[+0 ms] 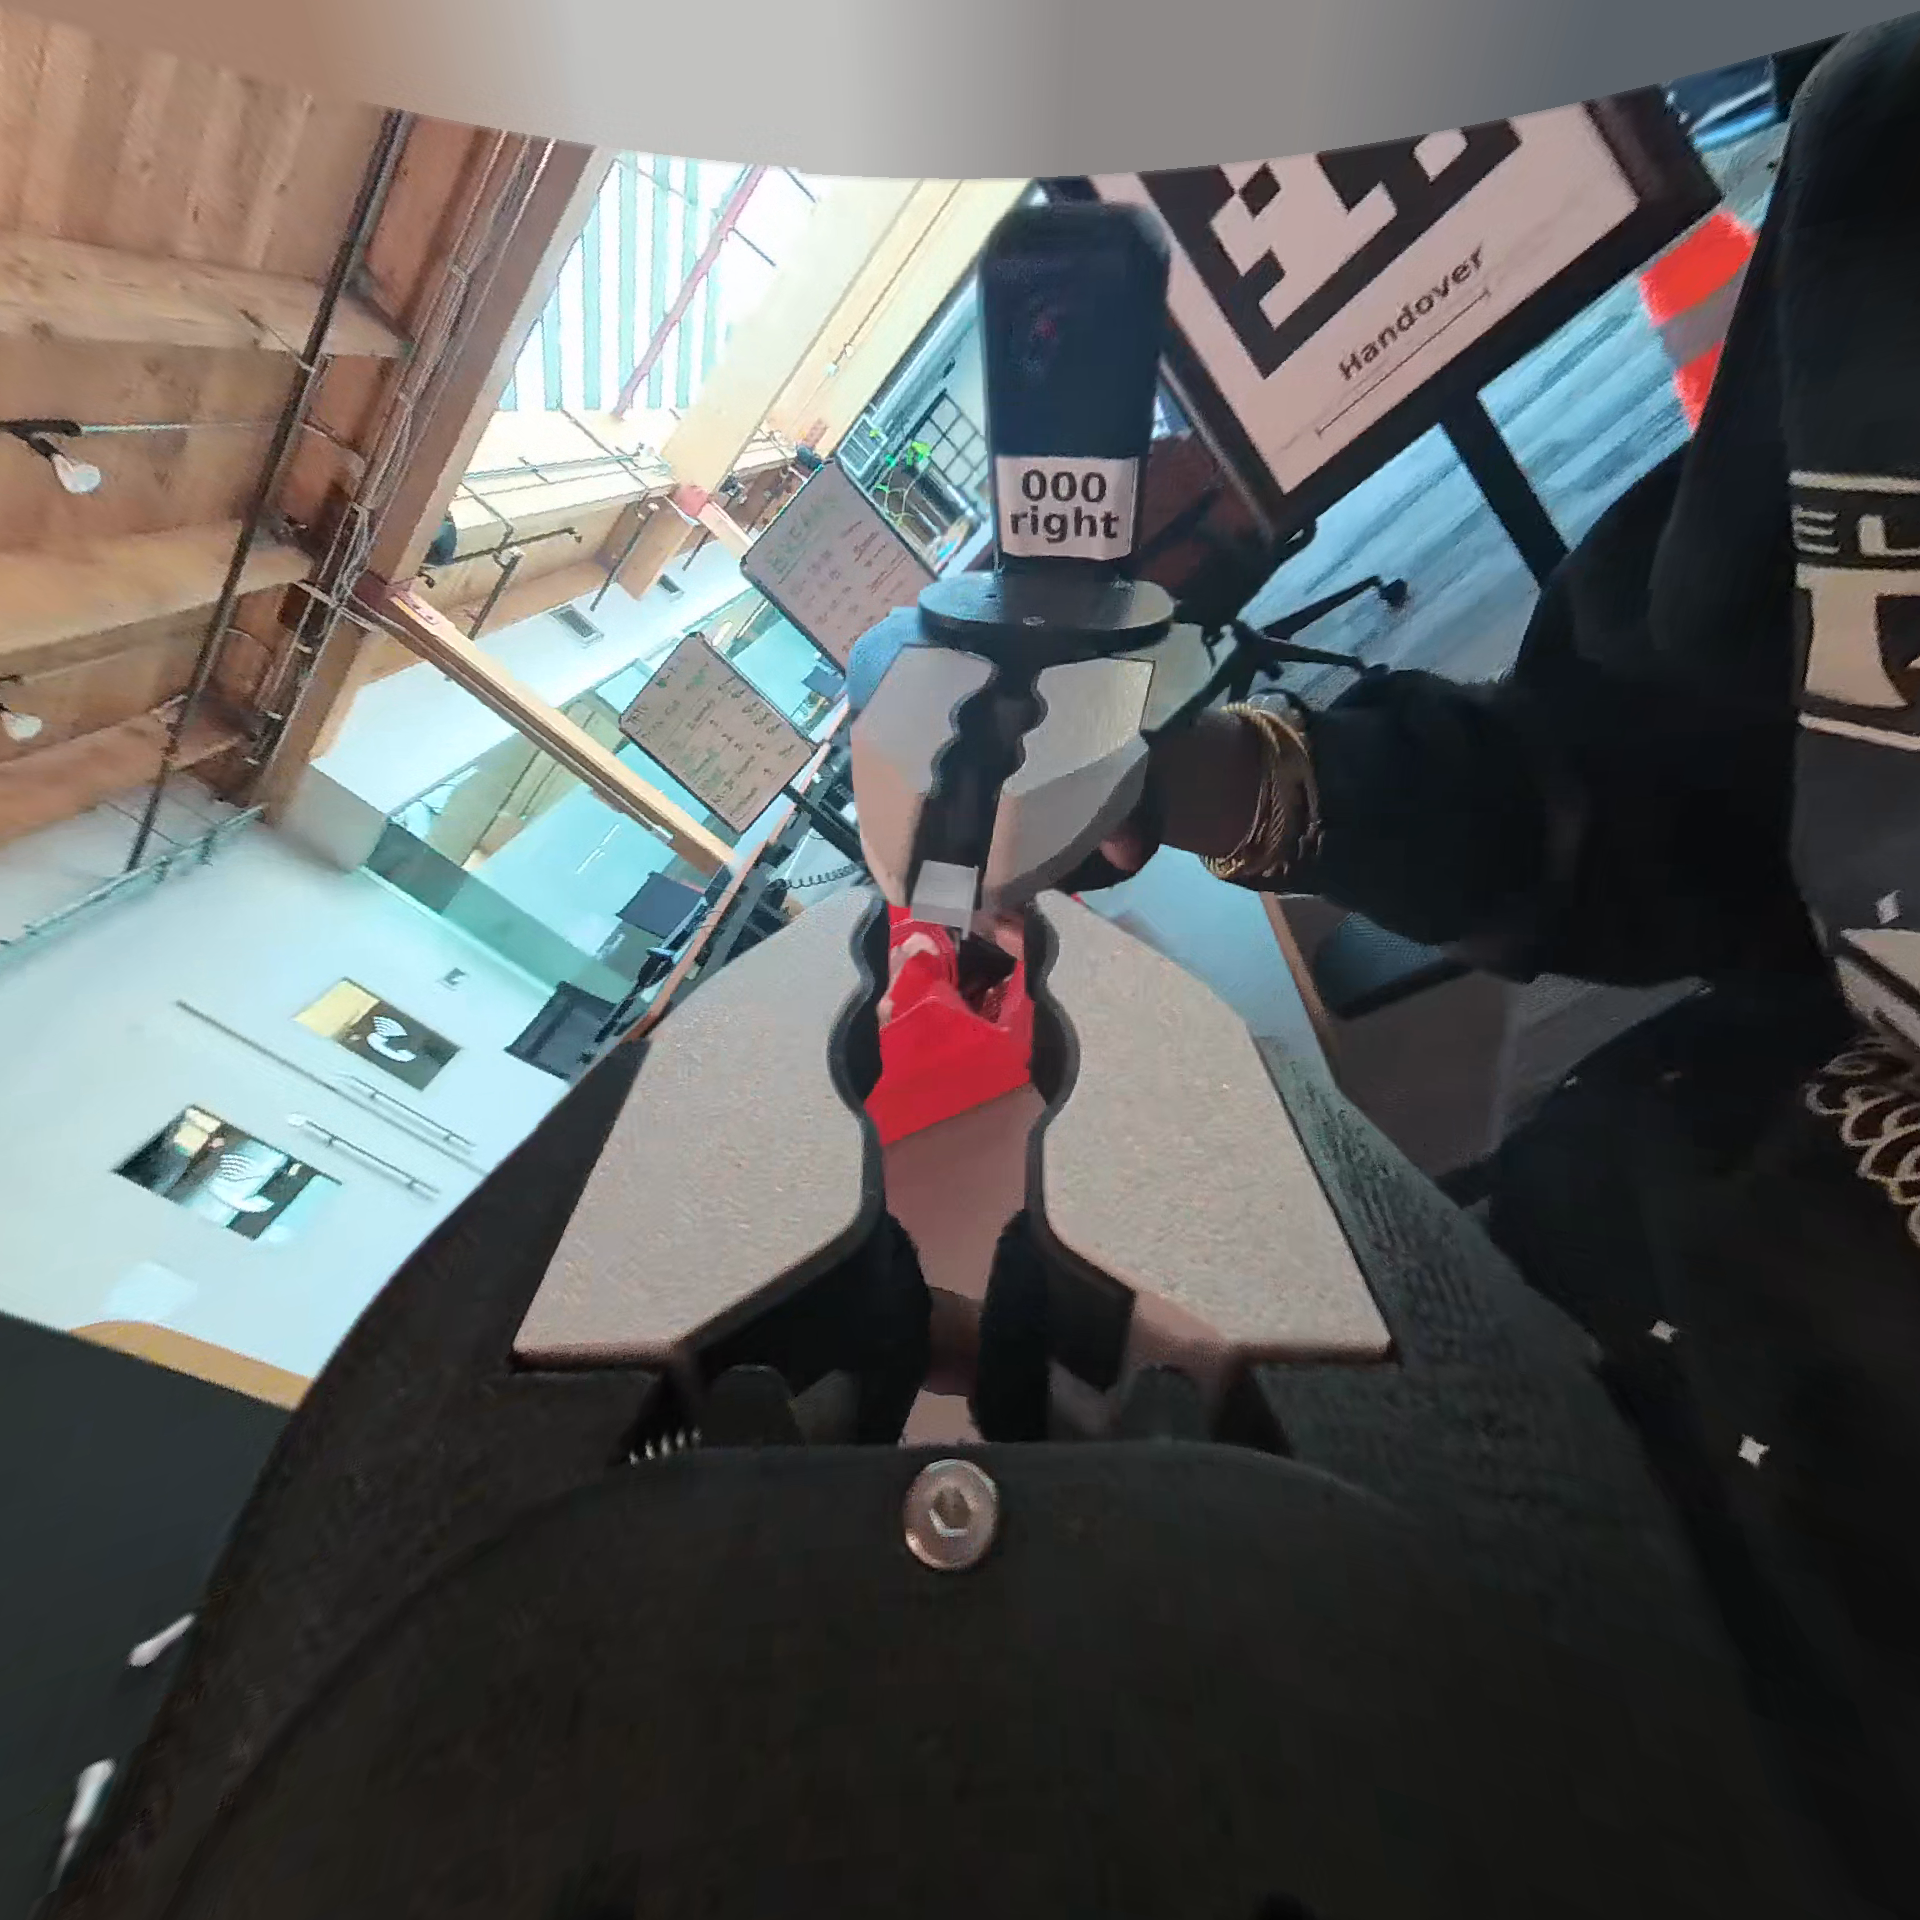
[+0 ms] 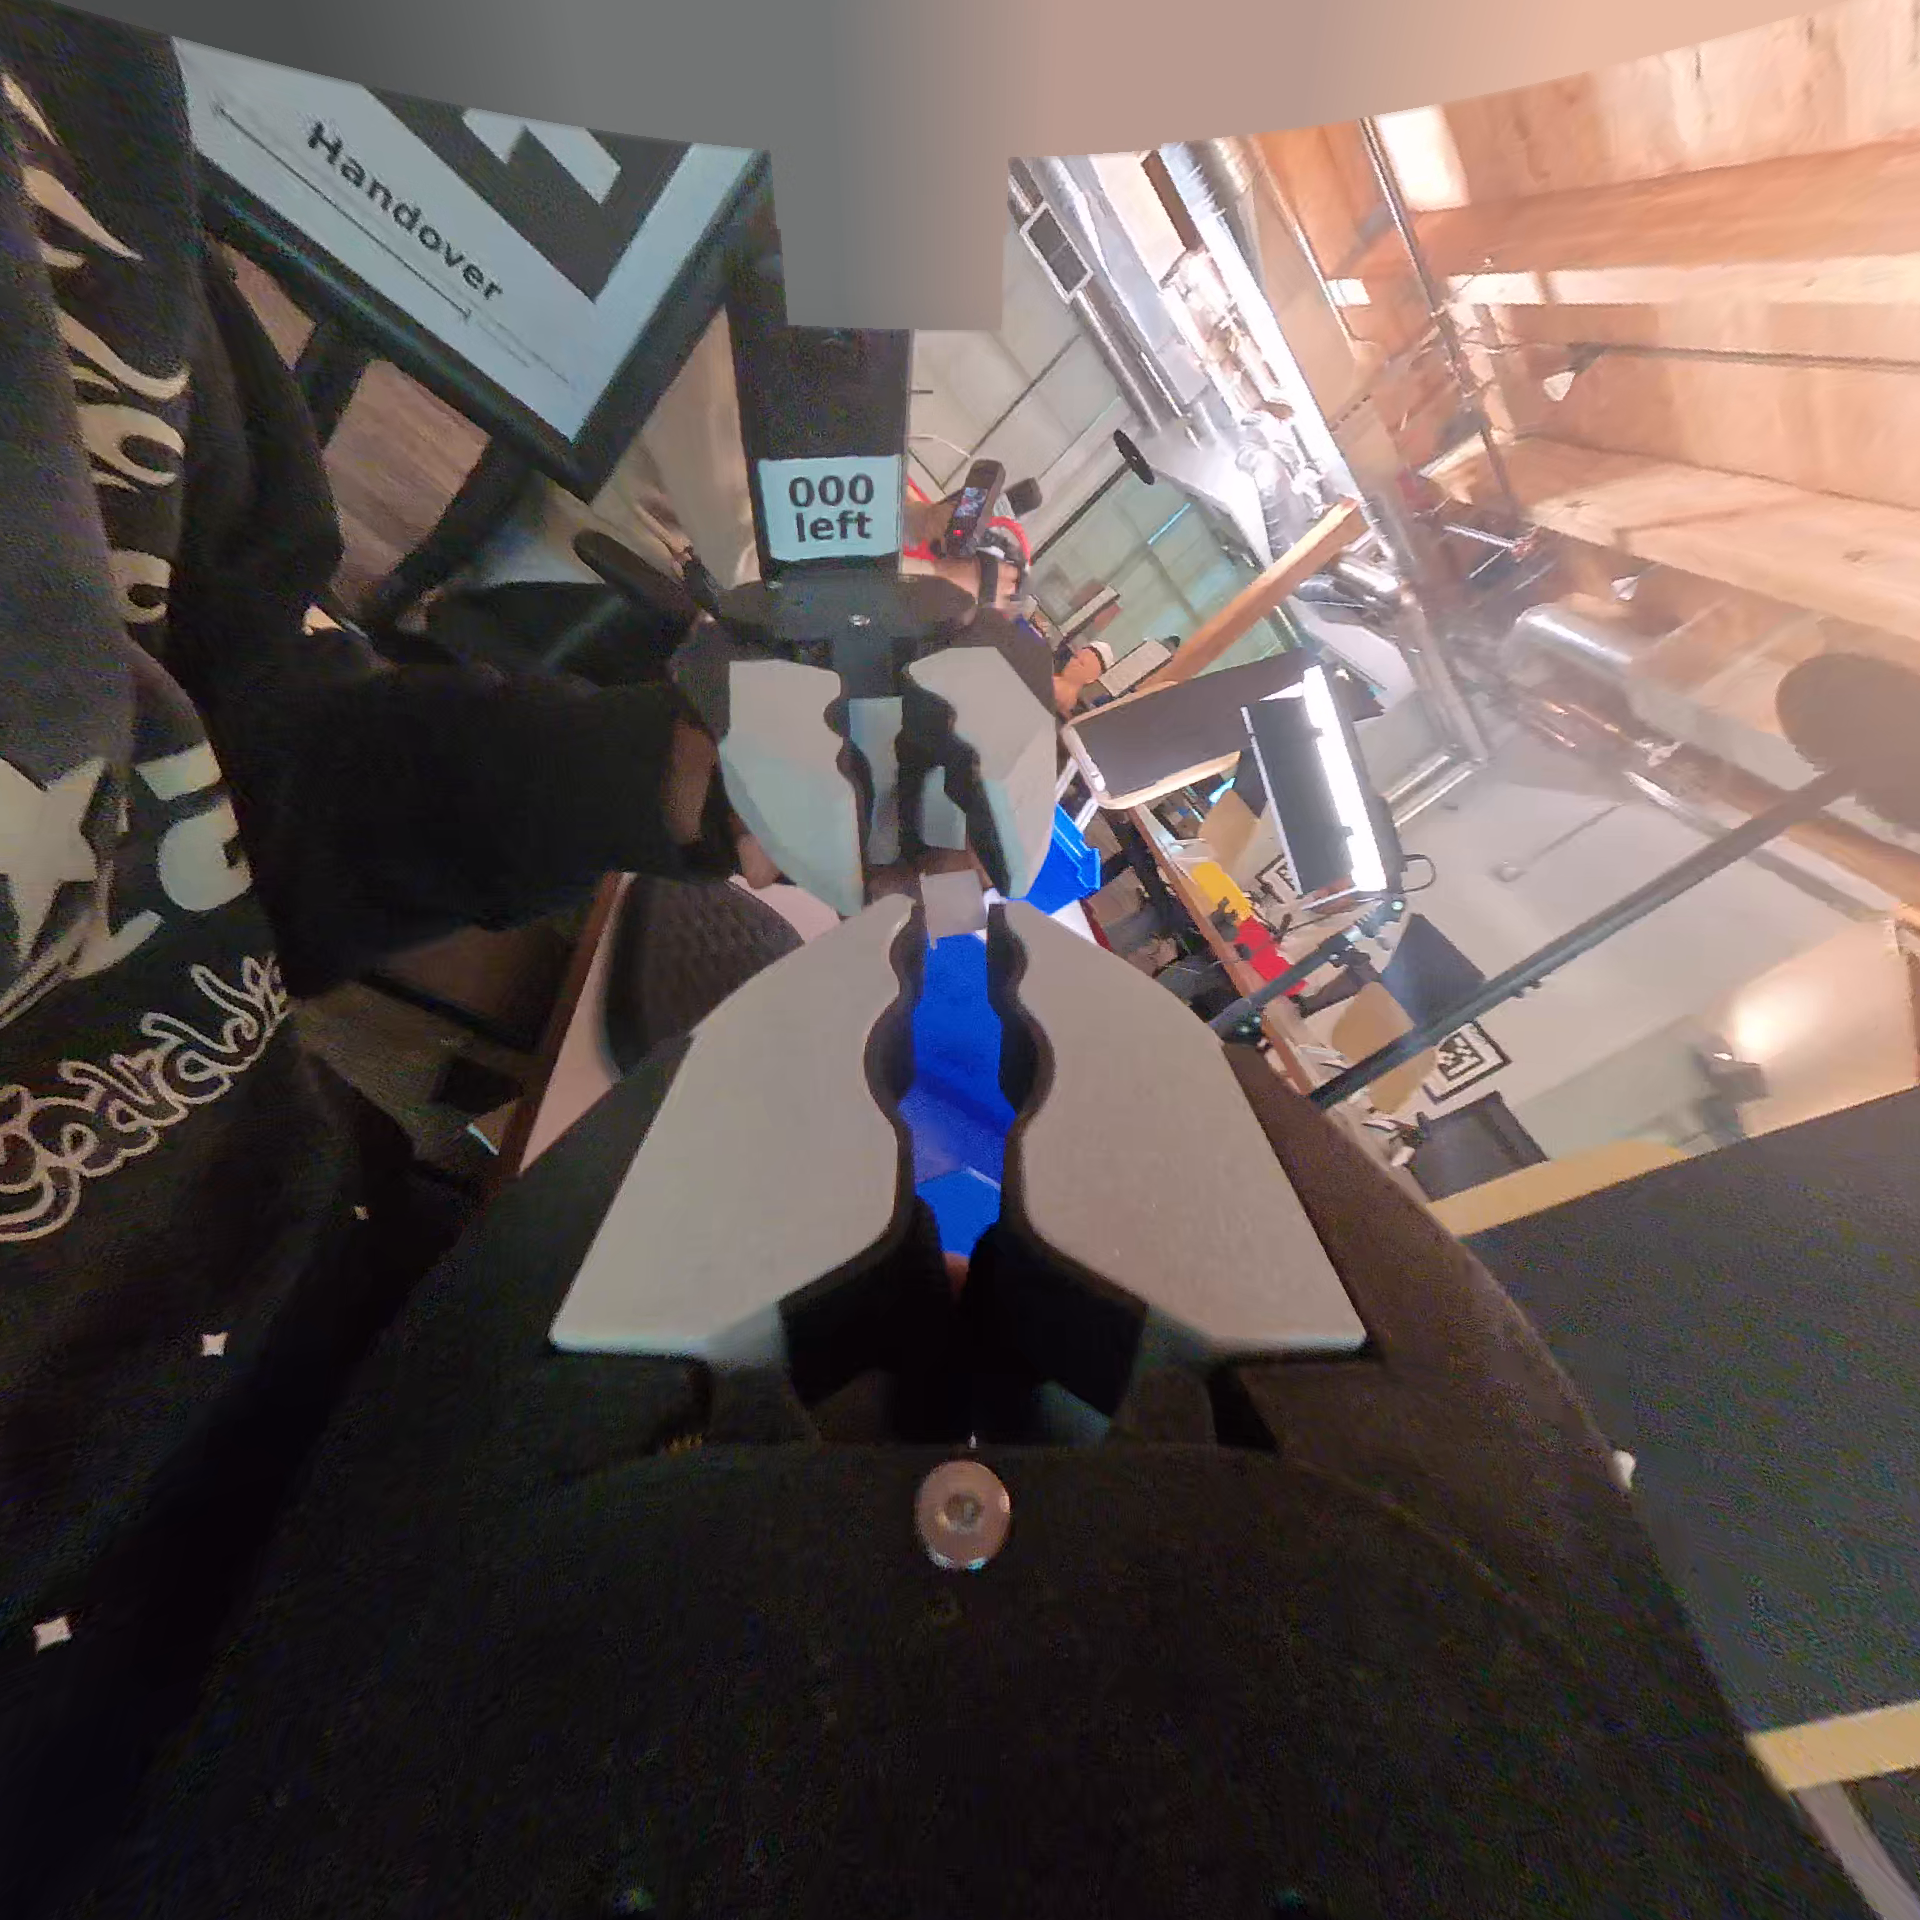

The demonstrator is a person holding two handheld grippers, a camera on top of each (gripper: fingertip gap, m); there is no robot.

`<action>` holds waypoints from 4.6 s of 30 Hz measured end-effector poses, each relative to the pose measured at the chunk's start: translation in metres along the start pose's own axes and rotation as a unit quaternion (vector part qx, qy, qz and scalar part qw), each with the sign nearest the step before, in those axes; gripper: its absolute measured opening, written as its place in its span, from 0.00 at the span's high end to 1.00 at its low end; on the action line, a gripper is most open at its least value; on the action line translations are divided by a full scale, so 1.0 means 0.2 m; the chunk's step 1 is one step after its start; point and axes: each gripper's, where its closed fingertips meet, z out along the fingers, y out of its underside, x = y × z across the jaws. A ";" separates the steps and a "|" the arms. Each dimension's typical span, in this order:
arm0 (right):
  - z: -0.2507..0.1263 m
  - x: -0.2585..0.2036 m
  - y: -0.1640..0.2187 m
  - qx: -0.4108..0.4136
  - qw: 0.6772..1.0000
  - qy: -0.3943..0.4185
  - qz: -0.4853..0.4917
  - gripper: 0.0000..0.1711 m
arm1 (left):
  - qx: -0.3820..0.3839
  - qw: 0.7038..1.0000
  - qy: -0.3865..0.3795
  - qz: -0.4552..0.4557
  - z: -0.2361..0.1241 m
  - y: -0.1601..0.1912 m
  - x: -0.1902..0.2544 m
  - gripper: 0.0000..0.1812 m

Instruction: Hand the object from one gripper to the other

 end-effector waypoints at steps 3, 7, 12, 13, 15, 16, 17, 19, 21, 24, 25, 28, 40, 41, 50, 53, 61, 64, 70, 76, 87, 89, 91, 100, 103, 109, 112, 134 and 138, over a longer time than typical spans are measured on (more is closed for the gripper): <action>0.00 -0.01 0.01 -0.007 1.000 -0.010 0.008 0.94 | 0.005 1.000 -0.003 0.003 0.01 -0.01 0.00 0.94; 0.00 -0.03 0.01 -0.003 1.000 -0.019 0.015 0.94 | 0.001 1.000 0.012 -0.009 0.00 0.00 0.01 0.94; -0.01 -0.03 -0.02 0.011 0.999 -0.028 0.028 0.94 | 0.007 1.000 0.018 -0.002 0.00 -0.01 0.03 0.92; -0.01 -0.04 -0.02 0.009 0.999 -0.030 0.029 0.94 | 0.007 1.000 0.016 0.000 0.00 -0.01 0.02 0.93; -0.01 -0.04 -0.02 0.009 0.999 -0.034 0.029 0.94 | 0.003 1.000 0.018 0.002 0.00 -0.01 0.03 0.94; 0.00 -0.04 -0.01 0.009 0.999 -0.034 0.028 0.94 | 0.000 1.000 0.021 -0.005 0.00 0.00 0.03 0.94; 0.00 -0.04 -0.01 0.009 0.999 -0.032 0.024 0.94 | -0.003 0.999 0.026 -0.022 0.00 0.00 0.03 0.94; 0.00 -0.03 -0.02 0.018 1.000 -0.014 -0.014 0.93 | -0.006 0.994 0.041 -0.098 0.00 -0.01 0.02 0.94; -0.01 -0.01 -0.03 0.025 0.993 0.032 -0.111 0.89 | 0.003 0.978 0.058 -0.201 -0.01 -0.02 0.00 0.94; -0.02 0.01 -0.05 0.010 0.963 0.092 -0.252 0.89 | 0.012 0.944 0.097 -0.314 -0.04 -0.01 -0.01 0.94; -0.01 0.00 -0.04 -0.001 0.957 0.096 -0.274 0.90 | 0.011 0.936 0.111 -0.334 -0.04 0.00 0.00 0.94; 0.00 -0.02 -0.01 -0.020 0.951 0.085 -0.297 0.92 | 0.003 0.923 0.132 -0.361 -0.04 0.02 0.02 0.95; 0.01 -0.05 0.01 -0.034 0.967 0.048 -0.249 0.97 | 0.044 0.958 0.113 -0.259 -0.04 -0.03 0.02 0.90; 0.01 -0.04 0.00 -0.027 0.974 0.046 -0.222 0.97 | 0.055 0.972 0.090 -0.209 -0.04 -0.04 0.01 0.88; 0.00 -0.06 -0.02 0.007 0.999 -0.022 -0.044 0.97 | -0.006 0.999 0.007 0.040 0.00 0.00 0.03 0.94; 0.00 -0.06 -0.02 0.006 0.999 -0.024 -0.036 0.97 | 0.001 0.999 0.019 0.031 0.01 -0.01 0.04 0.97; 0.00 -0.07 -0.02 0.005 0.999 -0.033 -0.023 0.97 | 0.001 0.999 0.037 0.003 0.01 -0.01 0.06 0.98; -0.01 -0.05 -0.01 0.005 0.998 -0.012 -0.056 0.92 | -0.005 0.995 0.046 -0.086 0.00 0.00 0.03 0.98; -0.01 -0.03 -0.05 0.010 0.973 0.063 -0.223 0.84 | 0.033 0.940 0.108 -0.322 -0.03 -0.02 -0.01 0.98; 0.03 0.00 0.01 -0.034 0.949 0.098 -0.296 0.85 | 0.025 0.910 0.140 -0.390 -0.01 0.02 0.01 0.98; 0.00 0.00 0.02 -0.025 0.990 0.038 -0.132 0.94 | 0.039 0.995 0.029 -0.090 -0.02 -0.02 -0.01 0.85; 0.00 -0.01 0.01 -0.015 0.995 0.022 -0.097 0.94 | 0.017 0.999 0.017 -0.044 -0.02 -0.01 0.00 0.86; -0.01 -0.02 0.00 -0.007 0.997 0.012 -0.075 0.94 | 0.009 1.000 0.014 -0.018 -0.01 -0.01 0.01 0.89; 0.00 -0.04 0.00 0.001 0.996 0.004 -0.087 0.93 | -0.006 0.995 0.046 -0.092 0.00 -0.01 0.02 0.94; -0.02 -0.01 -0.05 0.025 0.969 0.079 -0.232 0.89 | 0.015 0.969 0.057 -0.240 -0.02 -0.03 -0.03 0.94; 0.03 0.02 0.00 -0.041 0.923 0.132 -0.358 0.89 | 0.028 0.923 0.074 -0.377 -0.04 0.03 -0.09 0.94; 0.04 0.03 0.03 -0.054 0.917 0.139 -0.369 0.90 | 0.020 0.919 0.083 -0.385 -0.03 0.04 -0.07 0.94; 0.01 0.00 0.07 -0.049 0.996 0.023 -0.078 0.97 | -0.051 0.998 -0.014 0.028 0.02 0.09 -0.03 0.97; 0.01 0.01 0.06 -0.034 0.993 0.036 -0.105 0.96 | -0.042 0.998 0.004 -0.049 0.01 0.07 -0.03 0.97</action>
